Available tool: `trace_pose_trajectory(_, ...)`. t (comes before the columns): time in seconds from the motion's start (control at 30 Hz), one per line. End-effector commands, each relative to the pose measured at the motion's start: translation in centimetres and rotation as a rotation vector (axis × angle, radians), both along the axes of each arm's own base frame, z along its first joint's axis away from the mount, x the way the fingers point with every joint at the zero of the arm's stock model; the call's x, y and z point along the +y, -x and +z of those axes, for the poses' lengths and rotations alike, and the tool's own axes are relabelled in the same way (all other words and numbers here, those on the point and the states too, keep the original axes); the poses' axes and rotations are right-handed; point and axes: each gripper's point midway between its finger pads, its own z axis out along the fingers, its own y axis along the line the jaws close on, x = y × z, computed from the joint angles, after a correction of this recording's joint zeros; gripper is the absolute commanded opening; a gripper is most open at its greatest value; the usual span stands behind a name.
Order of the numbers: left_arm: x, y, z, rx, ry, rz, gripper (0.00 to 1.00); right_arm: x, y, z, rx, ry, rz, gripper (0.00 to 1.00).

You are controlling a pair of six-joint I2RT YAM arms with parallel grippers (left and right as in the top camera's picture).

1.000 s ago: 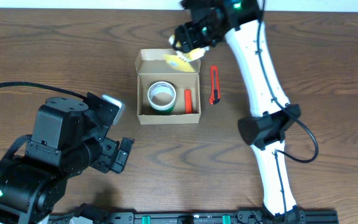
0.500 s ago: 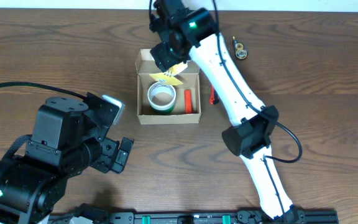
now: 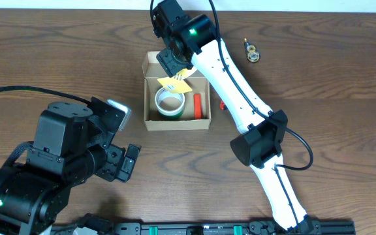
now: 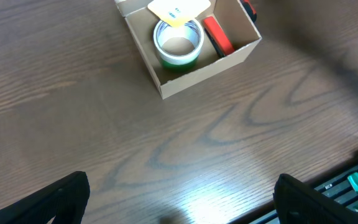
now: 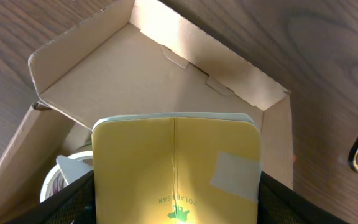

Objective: Pack container
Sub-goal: 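Carry the sticky-note pad into the box and release it on the tapes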

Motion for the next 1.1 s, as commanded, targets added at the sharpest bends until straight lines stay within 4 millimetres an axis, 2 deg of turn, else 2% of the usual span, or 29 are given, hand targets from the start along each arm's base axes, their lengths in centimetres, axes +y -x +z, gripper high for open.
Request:
trace_pose_trajectory(0.0, 0.1, 0.1, 0.0, -0.004, -0.007, -0.012, 0.95, -0.6, -0.3, 4.4, -0.113, 0.001, -0.010, 0.71)
trace_pose_trajectory(0.13, 0.1, 0.1, 0.0, -0.004, -0.007, -0.012, 0.95, -1.4, -0.4, 5.9, -0.155, 0.018, -0.029, 0.72)
trace_pose_trajectory(0.6, 0.1, 0.1, 0.0, -0.004, -0.007, -0.012, 0.95, -2.2, -0.7, 6.0, -0.176, 0.059, -0.055, 0.70)
trace_pose_trajectory(0.77, 0.1, 0.1, 0.0, -0.004, -0.007, -0.012, 0.95, -1.5, -0.2, 5.3, -0.146, 0.043, -0.033, 0.68)
trace_pose_trajectory(1.07, 0.1, 0.1, 0.0, -0.004, -0.007, -0.012, 0.95, -0.2, 1.2, 1.7, -0.056, 0.052, 0.003, 0.69)
